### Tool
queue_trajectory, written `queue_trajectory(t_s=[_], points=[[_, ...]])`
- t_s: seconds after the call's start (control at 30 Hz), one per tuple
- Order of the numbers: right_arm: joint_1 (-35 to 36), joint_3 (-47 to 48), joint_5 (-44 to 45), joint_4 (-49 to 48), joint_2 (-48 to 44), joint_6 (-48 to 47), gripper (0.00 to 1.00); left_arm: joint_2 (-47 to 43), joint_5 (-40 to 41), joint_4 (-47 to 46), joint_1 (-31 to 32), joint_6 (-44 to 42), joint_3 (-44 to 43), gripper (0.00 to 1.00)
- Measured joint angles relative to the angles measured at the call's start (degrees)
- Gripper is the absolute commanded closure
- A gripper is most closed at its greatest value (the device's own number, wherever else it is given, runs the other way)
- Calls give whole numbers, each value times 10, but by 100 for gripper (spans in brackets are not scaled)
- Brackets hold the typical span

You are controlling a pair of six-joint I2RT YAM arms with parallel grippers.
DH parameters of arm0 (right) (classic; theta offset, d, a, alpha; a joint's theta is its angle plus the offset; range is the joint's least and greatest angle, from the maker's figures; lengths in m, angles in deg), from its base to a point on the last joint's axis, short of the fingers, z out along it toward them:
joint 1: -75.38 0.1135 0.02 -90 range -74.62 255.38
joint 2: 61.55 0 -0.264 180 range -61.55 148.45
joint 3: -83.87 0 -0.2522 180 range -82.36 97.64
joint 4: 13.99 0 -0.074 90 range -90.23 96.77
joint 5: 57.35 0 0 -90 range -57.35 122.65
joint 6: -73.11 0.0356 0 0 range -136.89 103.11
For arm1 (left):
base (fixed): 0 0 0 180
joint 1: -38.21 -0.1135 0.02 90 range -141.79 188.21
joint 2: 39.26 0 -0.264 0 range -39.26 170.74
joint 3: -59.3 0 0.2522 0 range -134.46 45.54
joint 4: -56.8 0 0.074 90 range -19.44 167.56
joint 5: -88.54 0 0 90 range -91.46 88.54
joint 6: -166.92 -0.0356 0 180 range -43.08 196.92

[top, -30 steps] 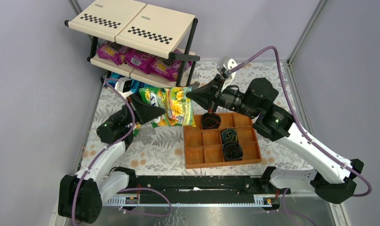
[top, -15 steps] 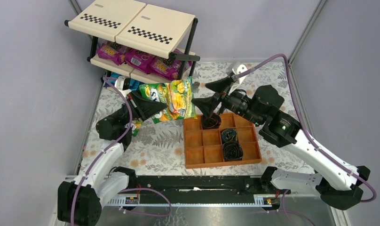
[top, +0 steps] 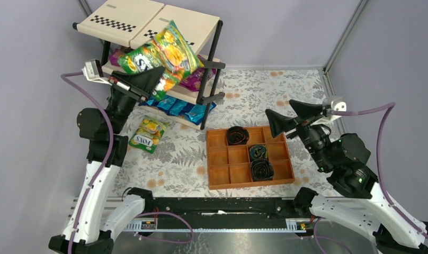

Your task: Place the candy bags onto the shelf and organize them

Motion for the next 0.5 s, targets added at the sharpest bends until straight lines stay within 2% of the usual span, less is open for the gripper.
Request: queue_trajectory(t_s=[0.1,0.33,0.5], points=[[0,0,18,-2,-9,0,0,27,69,29,0,12,-35,77],[0,-3,30,12,-7,2,0,210,163,79,5,106,-137,80],[0,-5,30,23,-10,4,0,292,254,134,47,156,-192,80]])
